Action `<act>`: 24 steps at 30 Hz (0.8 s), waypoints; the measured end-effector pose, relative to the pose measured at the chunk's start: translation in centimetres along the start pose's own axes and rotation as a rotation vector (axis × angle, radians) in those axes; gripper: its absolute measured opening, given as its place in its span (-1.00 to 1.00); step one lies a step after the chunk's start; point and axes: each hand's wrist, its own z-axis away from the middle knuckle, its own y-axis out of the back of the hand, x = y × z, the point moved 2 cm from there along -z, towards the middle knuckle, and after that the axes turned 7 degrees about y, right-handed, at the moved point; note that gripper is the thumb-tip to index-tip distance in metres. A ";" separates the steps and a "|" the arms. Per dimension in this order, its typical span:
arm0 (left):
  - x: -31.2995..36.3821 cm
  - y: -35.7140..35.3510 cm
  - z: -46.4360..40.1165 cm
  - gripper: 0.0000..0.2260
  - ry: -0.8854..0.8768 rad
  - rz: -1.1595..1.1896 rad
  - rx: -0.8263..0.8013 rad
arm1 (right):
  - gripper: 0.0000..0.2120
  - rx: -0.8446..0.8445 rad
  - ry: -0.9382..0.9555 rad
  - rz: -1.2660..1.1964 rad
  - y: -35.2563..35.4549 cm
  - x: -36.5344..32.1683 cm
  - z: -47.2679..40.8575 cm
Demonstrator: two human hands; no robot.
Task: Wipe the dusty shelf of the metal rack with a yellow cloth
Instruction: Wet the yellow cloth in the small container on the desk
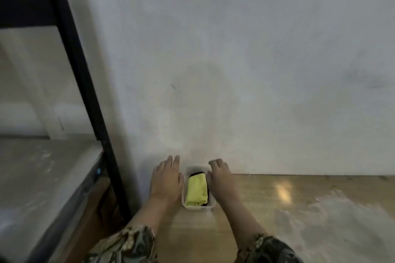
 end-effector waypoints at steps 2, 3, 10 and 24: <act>-0.5 -2.5 -0.8 -0.50 0.030 0.092 -0.030 | -0.72 -0.043 -0.027 -0.016 -2.9 1.0 -0.7; -0.8 -4.3 -1.2 -0.52 0.015 0.101 -0.057 | -0.70 -0.088 -0.042 -0.023 -4.6 1.6 -0.9; -2.2 -11.7 -3.4 -0.57 0.100 0.196 -0.060 | -0.59 -0.188 -0.099 -0.027 -12.0 2.9 -3.0; -1.6 -14.6 -3.9 -0.61 0.183 0.481 -0.094 | -0.50 -0.244 -0.196 0.120 -16.3 3.4 -4.2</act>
